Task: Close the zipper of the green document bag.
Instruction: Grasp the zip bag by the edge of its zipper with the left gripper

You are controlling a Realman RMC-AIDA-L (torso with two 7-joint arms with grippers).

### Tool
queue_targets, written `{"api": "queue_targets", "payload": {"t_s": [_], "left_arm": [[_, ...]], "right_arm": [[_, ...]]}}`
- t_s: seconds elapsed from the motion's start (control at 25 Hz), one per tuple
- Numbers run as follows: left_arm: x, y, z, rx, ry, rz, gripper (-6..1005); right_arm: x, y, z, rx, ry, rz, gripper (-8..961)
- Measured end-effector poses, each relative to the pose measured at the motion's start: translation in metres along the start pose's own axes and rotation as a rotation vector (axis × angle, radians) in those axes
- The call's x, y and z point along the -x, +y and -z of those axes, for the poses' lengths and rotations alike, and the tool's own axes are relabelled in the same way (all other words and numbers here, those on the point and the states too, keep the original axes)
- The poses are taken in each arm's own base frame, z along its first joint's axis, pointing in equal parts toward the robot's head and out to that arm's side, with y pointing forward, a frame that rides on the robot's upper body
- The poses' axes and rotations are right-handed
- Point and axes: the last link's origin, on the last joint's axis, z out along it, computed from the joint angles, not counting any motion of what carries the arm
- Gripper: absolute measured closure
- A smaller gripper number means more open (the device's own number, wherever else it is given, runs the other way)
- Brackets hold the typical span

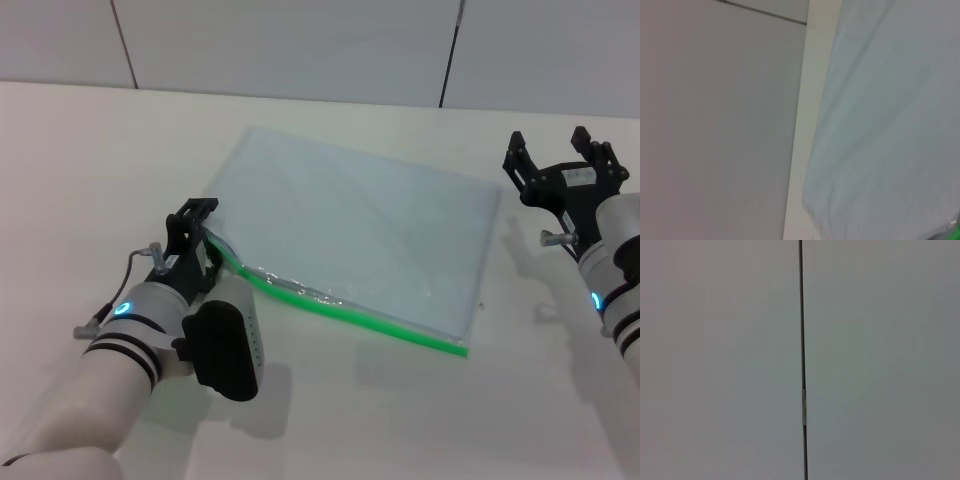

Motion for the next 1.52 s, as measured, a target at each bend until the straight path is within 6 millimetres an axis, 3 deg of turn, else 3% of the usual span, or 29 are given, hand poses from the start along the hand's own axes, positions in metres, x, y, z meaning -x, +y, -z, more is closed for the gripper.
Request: {"api": "queue_targets", "payload": {"t_s": [1.0,1.08,1.52], "left_arm": [[-0.0086,-0.0017,0.0004,-0.012,0.041,-0.078,446],[-0.0088,-0.0022,0.0004,-0.015,0.041,-0.079,606],[-0.0099,-0.0039,0.0004,-0.026,0.042,-0.094,821]], "right_arm": [[0.0002,0.0007,0.0004,0.003,-0.003,0.0,165],[0.0002,0.0006,0.0005,0.002,-0.003,-0.001,165],[-0.0001,-0.0001,0.0009,-0.001,-0.003,-0.003,164]]}}
